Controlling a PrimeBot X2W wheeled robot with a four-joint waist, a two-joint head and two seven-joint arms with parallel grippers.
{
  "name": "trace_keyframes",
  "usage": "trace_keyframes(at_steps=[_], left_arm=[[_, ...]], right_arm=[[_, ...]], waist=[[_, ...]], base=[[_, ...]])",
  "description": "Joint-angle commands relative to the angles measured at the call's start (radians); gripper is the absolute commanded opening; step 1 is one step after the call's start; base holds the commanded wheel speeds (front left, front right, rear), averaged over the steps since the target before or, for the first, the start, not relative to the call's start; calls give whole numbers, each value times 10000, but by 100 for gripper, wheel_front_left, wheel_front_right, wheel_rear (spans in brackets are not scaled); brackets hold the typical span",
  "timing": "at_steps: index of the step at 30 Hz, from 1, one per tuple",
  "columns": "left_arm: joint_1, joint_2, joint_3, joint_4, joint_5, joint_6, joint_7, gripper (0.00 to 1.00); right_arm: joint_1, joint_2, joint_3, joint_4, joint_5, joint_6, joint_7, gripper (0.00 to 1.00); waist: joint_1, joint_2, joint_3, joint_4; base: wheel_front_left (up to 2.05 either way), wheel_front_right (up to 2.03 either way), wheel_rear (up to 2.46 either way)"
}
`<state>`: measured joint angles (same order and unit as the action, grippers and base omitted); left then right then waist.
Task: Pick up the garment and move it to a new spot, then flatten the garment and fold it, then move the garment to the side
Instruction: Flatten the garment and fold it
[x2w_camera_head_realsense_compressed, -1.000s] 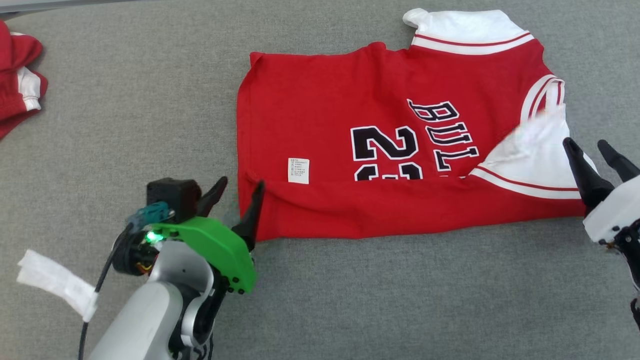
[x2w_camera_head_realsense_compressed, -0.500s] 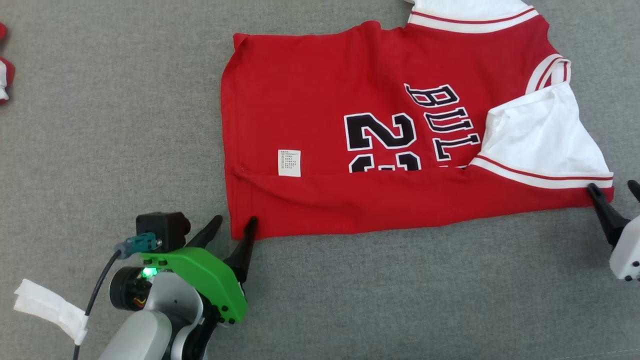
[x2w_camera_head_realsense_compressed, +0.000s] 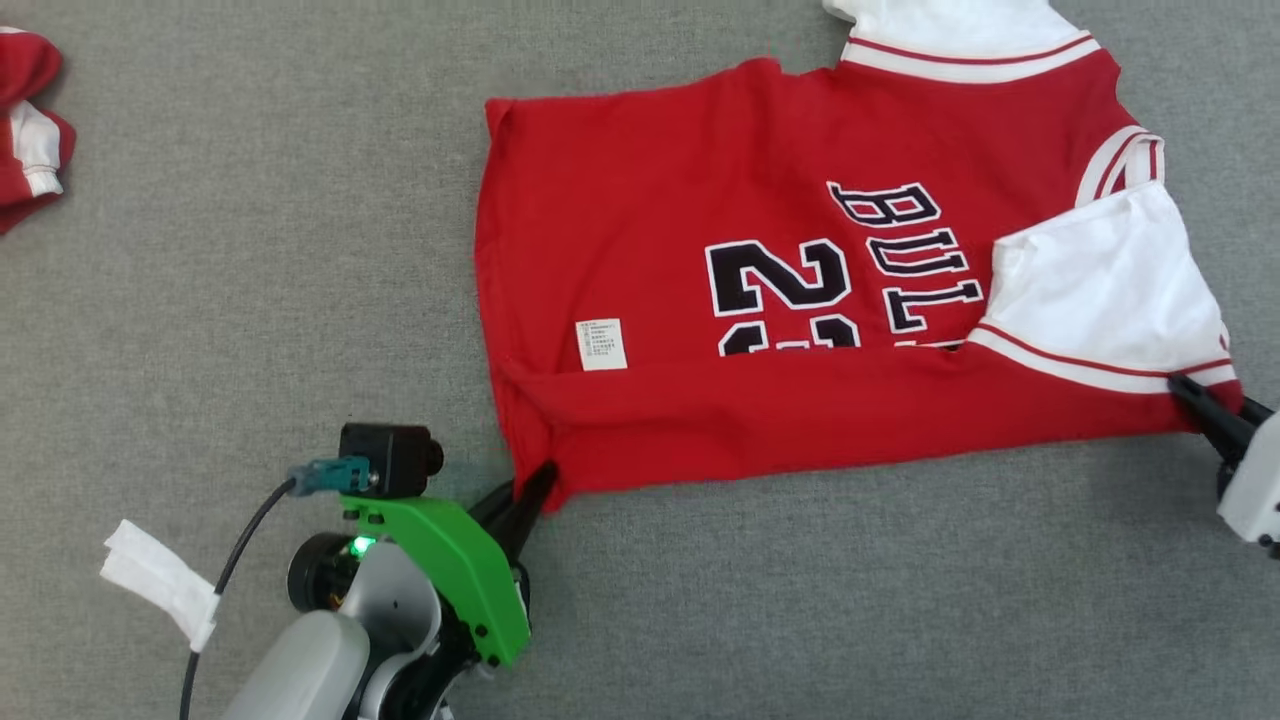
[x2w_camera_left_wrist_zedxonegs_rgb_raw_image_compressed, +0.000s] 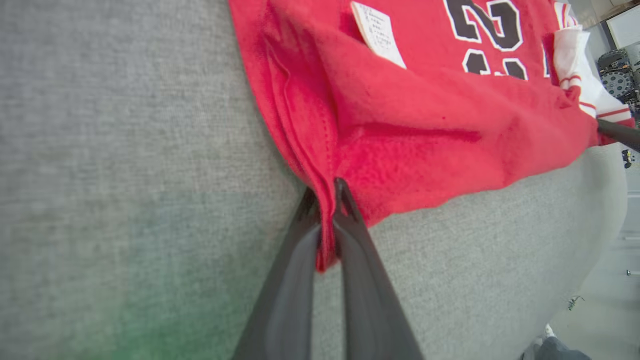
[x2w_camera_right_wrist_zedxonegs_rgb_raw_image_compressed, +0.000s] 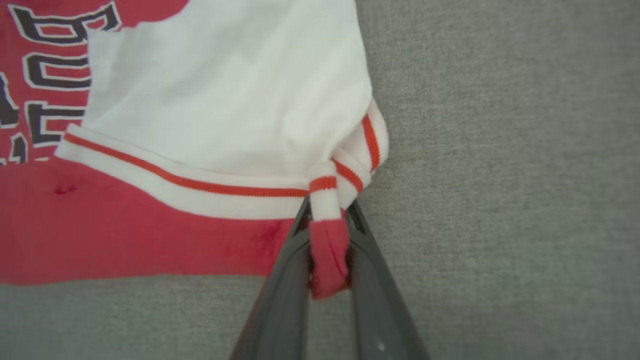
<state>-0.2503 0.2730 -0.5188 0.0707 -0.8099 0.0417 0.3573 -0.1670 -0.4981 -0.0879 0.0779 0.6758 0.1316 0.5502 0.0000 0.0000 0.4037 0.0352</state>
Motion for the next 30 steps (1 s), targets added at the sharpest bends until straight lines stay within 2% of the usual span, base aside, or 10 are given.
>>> trace_keyframes(at_steps=[1, 6, 10, 11, 12, 13, 17, 23, 26, 30], left_arm=[[421, 296, -2, -151, -103, -55, 195, 0], [1547, 1171, 163, -1941, -410, 75, 652, 0], [2687, 1554, 52, -2936, -540, 462, 884, 0], [2853, 1543, 60, -3024, -515, 554, 797, 8], [2990, 1515, 50, -3060, -397, 642, 684, 91], [3071, 1530, -9, -3056, -258, 696, 628, 100], [2990, 1418, -35, -3242, -67, 830, 434, 100], [1656, 2337, 739, -3763, 748, 1185, 716, 100], [275, 2060, 805, -3510, 927, 1200, 1013, 100], [-1735, 1430, 480, -2446, 1156, 988, 1384, 100]], right_arm=[[317, -266, -202, -106, 245, -17, 157, 0], [1670, -918, -603, -1085, 1416, -17, 1281, 0], [2727, -1212, -910, -1640, 1707, -15, 1792, 0], [2853, -1185, -999, -1645, 1614, -17, 1710, 9], [2997, -1079, -1014, -1602, 1612, -17, 1695, 41], [3079, -1031, -977, -1598, 1605, -17, 1688, 97], [2846, -1139, -1270, -1824, 1439, -9, 1500, 100], [1654, -2216, -1639, -3041, 1640, -9, 1831, 100], [110, -2602, -1228, -3075, 1415, -9, 2021, 100], [-2392, -2526, -23, -2463, 725, -9, 2351, 100]], waist=[[0, 0, -331, 62], [0, 0, -688, 109], [0, 0, -707, 88], [0, 0, -682, 79], [0, 0, -663, 87], [0, 0, -646, 96], [0, 0, -566, 185], [0, 0, 66, 296], [0, 0, 683, 459], [0, 0, 1530, 730]], base=[[0, 0, 0], [0, 0, 0], [0, 0, 0], [0, 0, 0], [0, 0, 0], [0, 0, 0], [0, 0, 0], [0, 0, 0], [0, 0, 0], [0, 0, 0]])
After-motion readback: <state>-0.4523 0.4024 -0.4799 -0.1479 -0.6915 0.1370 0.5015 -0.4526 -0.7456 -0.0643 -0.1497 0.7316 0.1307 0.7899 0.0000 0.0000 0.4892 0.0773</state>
